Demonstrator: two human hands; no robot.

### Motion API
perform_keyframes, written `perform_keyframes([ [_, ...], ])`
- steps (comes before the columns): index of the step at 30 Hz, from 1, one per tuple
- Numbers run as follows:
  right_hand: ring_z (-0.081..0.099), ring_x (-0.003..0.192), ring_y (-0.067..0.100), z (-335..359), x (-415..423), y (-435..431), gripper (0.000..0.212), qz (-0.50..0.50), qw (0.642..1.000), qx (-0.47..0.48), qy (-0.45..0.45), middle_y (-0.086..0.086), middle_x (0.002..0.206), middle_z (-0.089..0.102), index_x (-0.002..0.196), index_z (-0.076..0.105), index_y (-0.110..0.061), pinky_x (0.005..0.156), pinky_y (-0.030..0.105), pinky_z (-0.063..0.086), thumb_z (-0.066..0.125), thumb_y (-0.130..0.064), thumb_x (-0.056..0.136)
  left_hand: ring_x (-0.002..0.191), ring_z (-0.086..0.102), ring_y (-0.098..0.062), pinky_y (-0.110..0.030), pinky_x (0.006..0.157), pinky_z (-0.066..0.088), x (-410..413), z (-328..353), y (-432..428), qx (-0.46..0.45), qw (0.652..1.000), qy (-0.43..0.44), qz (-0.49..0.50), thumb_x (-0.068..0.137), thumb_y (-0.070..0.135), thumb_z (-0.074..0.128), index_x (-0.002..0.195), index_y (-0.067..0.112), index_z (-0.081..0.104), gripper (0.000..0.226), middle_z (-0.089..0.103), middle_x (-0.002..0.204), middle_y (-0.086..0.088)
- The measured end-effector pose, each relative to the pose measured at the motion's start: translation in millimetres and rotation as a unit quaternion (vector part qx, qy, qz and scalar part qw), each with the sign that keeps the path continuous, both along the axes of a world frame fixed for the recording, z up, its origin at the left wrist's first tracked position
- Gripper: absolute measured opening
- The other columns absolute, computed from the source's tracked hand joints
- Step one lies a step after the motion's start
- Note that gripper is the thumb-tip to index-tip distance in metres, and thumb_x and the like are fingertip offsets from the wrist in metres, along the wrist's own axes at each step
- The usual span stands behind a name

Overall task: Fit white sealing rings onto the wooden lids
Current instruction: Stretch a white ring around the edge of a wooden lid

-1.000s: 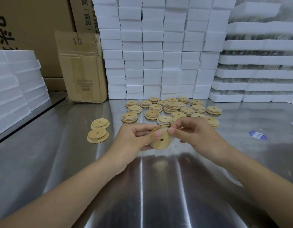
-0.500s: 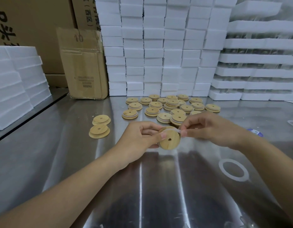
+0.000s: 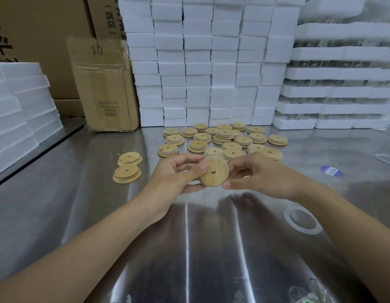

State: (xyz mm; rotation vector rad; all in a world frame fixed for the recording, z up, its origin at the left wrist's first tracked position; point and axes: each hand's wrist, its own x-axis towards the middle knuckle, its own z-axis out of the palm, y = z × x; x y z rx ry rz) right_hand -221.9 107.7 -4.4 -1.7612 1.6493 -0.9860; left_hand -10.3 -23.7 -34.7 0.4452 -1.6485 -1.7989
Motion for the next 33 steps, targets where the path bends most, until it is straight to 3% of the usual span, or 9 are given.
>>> perform_keyframes([
  [4,0.072,0.091,0.016,-2.7,3.8,-3.1,0.013,0.018,1.000,-0.012,-0.010,0.016,0.101,0.078,0.103,0.077,-0.005,0.086,0.023,0.056,0.080,-0.006,0.091,0.095,0.078,-0.022,-0.040,0.077,0.067,-1.6,-4.1,-1.0,-0.090,0.993,-0.061,0.036,0.092,0.017,0.082,0.114,0.017,0.075,0.023,0.080,0.105,-0.009],
  [9,0.074,0.084,0.017,-5.2,5.0,-4.1,0.007,-0.012,0.999,0.011,-0.045,0.016,0.094,0.078,0.102,0.074,-0.004,0.081,0.033,0.053,0.074,-0.008,0.096,0.091,0.078,-0.018,-0.039,0.070,0.063,-2.1,-10.6,-8.8,-0.164,0.977,-0.108,0.079,0.095,0.029,0.079,0.106,0.026,0.080,0.011,0.082,0.096,-0.001],
  [13,0.071,0.072,0.012,-4.3,3.6,-3.8,0.013,-0.054,0.996,0.054,-0.038,0.016,0.090,0.078,0.103,0.072,0.004,0.064,0.016,0.049,0.070,-0.008,0.099,0.089,0.077,-0.009,-0.020,0.071,0.050,-0.1,-18.6,-15.6,-0.239,0.951,-0.178,0.085,0.100,0.038,0.072,0.106,0.027,0.084,0.017,0.082,0.091,0.009],
  [15,0.071,0.073,0.015,-3.1,3.6,-2.1,0.014,-0.059,0.994,0.089,-0.027,0.013,0.092,0.078,0.106,0.071,0.003,0.062,0.016,0.048,0.069,-0.009,0.099,0.085,0.071,0.002,-0.013,0.071,0.045,-0.2,-20.5,-14.2,-0.296,0.926,-0.209,0.103,0.099,0.043,0.071,0.101,0.031,0.084,0.018,0.080,0.090,0.016],
  [18,0.069,0.074,0.015,-5.6,5.1,-2.7,0.030,-0.072,0.994,0.083,-0.021,0.008,0.098,0.075,0.123,0.066,-0.015,0.064,0.018,0.050,0.075,-0.011,0.094,0.089,0.065,-0.002,-0.020,0.075,0.043,-2.4,-19.7,-9.7,-0.355,0.891,-0.250,0.128,0.098,0.050,0.069,0.097,0.034,0.083,0.022,0.074,0.095,0.012],
  [21,0.060,0.072,-0.002,-12.7,9.6,-4.5,0.057,-0.082,0.991,0.044,0.097,-0.011,0.110,0.065,0.132,0.060,-0.035,0.070,0.013,0.048,0.089,-0.035,0.083,0.086,0.061,-0.003,-0.025,0.074,0.047,-2.8,-19.0,-3.7,-0.394,0.868,-0.265,0.146,0.099,0.057,0.063,0.091,0.034,0.081,0.030,0.067,0.087,0.011],
  [25,0.056,0.086,-0.016,-20.9,12.1,-7.7,0.059,-0.078,0.977,-0.002,0.196,-0.021,0.108,0.061,0.126,0.067,-0.031,0.071,0.005,0.039,0.091,-0.051,0.075,0.083,0.053,-0.009,-0.037,0.071,0.050,-0.5,-15.1,6.3,-0.482,0.804,-0.306,0.166,0.104,0.057,0.049,0.083,0.029,0.075,0.043,0.057,0.081,0.011],
  [30,0.058,0.093,0.004,-15.7,-0.7,-17.3,0.066,-0.193,0.956,-0.046,0.216,-0.005,0.115,0.065,0.127,0.071,-0.024,0.081,0.020,0.042,0.088,-0.057,0.071,0.110,0.059,-0.013,-0.039,0.093,0.051,16.6,-5.6,6.8,-0.459,0.827,-0.257,0.197,0.106,0.034,0.057,0.112,0.030,0.079,0.023,0.068,0.109,0.012],
  [33,0.060,0.104,0.017,0.5,-21.1,-27.0,0.073,-0.274,0.936,-0.068,0.209,0.000,0.120,0.065,0.128,0.070,-0.022,0.084,0.031,0.043,0.078,-0.067,0.071,0.107,0.061,-0.015,-0.035,0.087,0.048,32.4,4.0,-6.1,-0.445,0.824,-0.238,0.258,0.106,0.028,0.060,0.114,0.025,0.080,0.022,0.069,0.107,0.011],
])
